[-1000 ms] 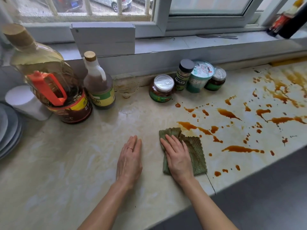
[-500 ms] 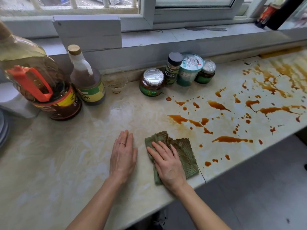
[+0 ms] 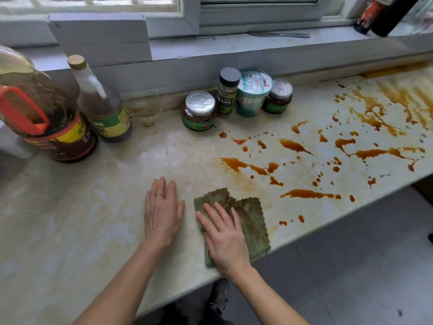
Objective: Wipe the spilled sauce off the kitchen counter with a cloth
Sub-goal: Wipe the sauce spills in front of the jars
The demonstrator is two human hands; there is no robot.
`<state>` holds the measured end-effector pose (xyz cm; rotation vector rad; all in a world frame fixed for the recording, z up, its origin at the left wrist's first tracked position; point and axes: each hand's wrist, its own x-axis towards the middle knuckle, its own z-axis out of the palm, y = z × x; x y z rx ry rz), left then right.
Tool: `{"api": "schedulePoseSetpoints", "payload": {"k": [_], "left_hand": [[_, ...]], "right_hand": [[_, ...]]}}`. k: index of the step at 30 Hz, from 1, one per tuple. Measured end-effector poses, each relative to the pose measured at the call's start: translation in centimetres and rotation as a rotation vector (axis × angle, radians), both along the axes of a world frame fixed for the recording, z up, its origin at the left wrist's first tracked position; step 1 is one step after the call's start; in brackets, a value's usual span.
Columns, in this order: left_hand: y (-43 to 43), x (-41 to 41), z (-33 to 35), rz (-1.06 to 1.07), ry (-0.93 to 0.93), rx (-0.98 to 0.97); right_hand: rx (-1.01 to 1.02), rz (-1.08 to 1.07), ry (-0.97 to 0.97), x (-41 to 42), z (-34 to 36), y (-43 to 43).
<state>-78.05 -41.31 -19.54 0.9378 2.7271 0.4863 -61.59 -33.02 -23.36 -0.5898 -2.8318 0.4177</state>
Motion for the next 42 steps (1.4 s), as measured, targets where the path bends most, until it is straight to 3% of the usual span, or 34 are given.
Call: {"api": "schedulePoseSetpoints", "payload": {"k": [4,9,16,21,25,31,37,42], "left_hand": [[1.3,1.5,0.4,-0.021,-0.015,0.016],[2.8,2.7,1.0,-0.016,-0.005,0.032],[3.2,3.8,0.6,-0.026,0.002,0.002],[3.6,4.9,0.0,-0.046,-0.007,-0.057],[3.6,5.3,-0.3,-0.047,0.013,-0.088],[4.0,5.8,-0.3,-0.021,0.015,-0.098],[3.8,5.8,-0.3,-0.027,0.012,-0.097],[3.6,5.7,-0.2,-0.036,-0.024,-0.092]], "right_hand": [[0.078,0.2,-0.01,2.8,-0.2,3.1],[0.044,0.16,-0.02,3.8,0.2,6.6],[-0.045,0.046,0.009,3.1,0.1,4.6],[0.049,0.252,0.024,5.2,-0.2,8.0],[0.02,0.125,0.022,5.9,-0.3,10.6],[-0.012,0.005,0.001,4.9,0.1,7.3],[0.058,0.227,0.037,6.6,-0.3,9.3],[0.013,0.131,0.074,7.4,-0.4,11.8]]}}
